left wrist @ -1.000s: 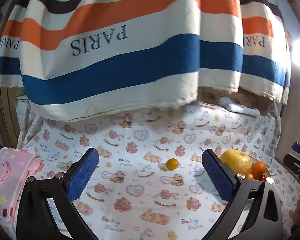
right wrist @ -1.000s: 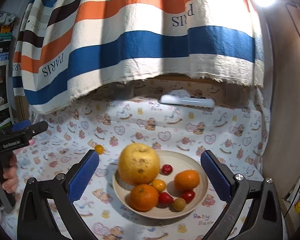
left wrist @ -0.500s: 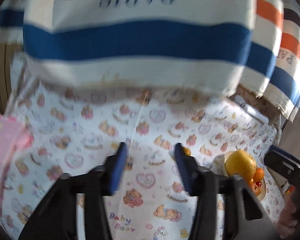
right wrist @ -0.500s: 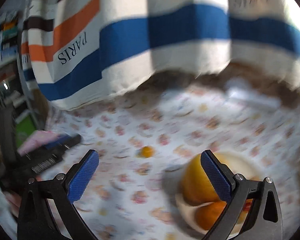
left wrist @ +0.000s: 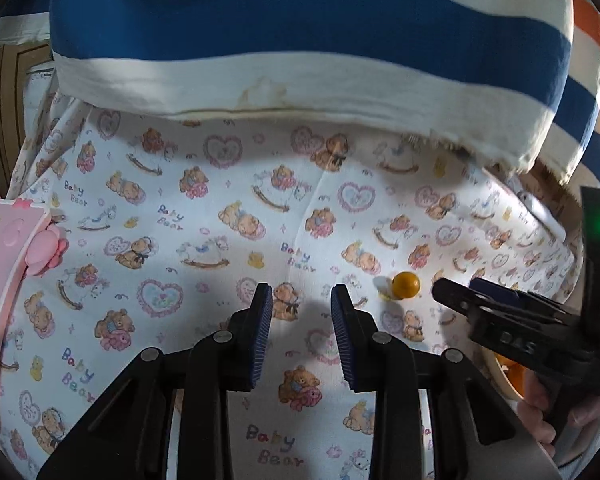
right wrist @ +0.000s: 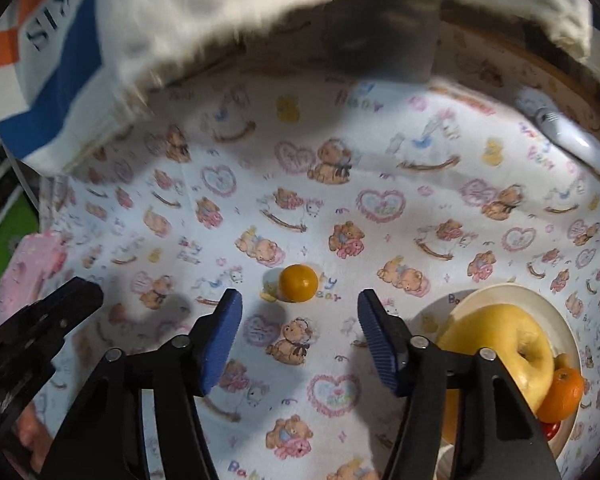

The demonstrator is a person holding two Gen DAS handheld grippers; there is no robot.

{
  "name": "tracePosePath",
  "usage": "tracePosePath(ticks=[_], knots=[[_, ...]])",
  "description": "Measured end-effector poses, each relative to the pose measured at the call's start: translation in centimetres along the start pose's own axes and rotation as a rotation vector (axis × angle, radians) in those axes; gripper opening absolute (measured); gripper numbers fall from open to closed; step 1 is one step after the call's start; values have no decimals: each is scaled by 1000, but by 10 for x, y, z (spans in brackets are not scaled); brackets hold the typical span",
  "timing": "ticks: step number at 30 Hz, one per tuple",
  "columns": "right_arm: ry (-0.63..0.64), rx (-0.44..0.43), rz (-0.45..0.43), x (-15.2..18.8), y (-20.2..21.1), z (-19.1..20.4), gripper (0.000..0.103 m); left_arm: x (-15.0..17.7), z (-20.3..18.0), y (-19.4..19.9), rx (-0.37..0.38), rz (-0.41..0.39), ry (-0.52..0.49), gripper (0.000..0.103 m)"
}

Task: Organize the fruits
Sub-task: 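Close the right tool on the small yellow fruit on the cloth, then lift the small yellow fruit with the right tool and carry it over the plate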

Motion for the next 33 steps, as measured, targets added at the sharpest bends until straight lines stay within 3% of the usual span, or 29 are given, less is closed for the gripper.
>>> tracePosePath(ticks=[4, 13, 16, 28, 33], knots=[[4, 0, 13, 0, -13, 3, 52, -1, 5, 1, -76, -31, -46, 29], [-35, 14, 55, 4, -41, 2, 41, 1, 9, -1, -70, -11, -24, 29], [-50, 20, 63, 5, -48, 1, 30, 0, 7, 0, -75, -19, -37, 29], [-35, 32, 64, 1, -57, -2, 30, -5, 4, 4, -81, -35, -49, 29], [-46, -7, 53, 9, -34, 2, 29, 0, 0, -1, -67, 12, -45, 34]])
Point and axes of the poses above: each gripper's, at about its wrist camera, not at the fingertips, and y roughly against the way its jaws point, z to its left, x to its underside, the point moved 8 cm from there along -y, roughly the way its jaws point, and after that the axes turned 9 degrees about -z, right-handed, at the moved point
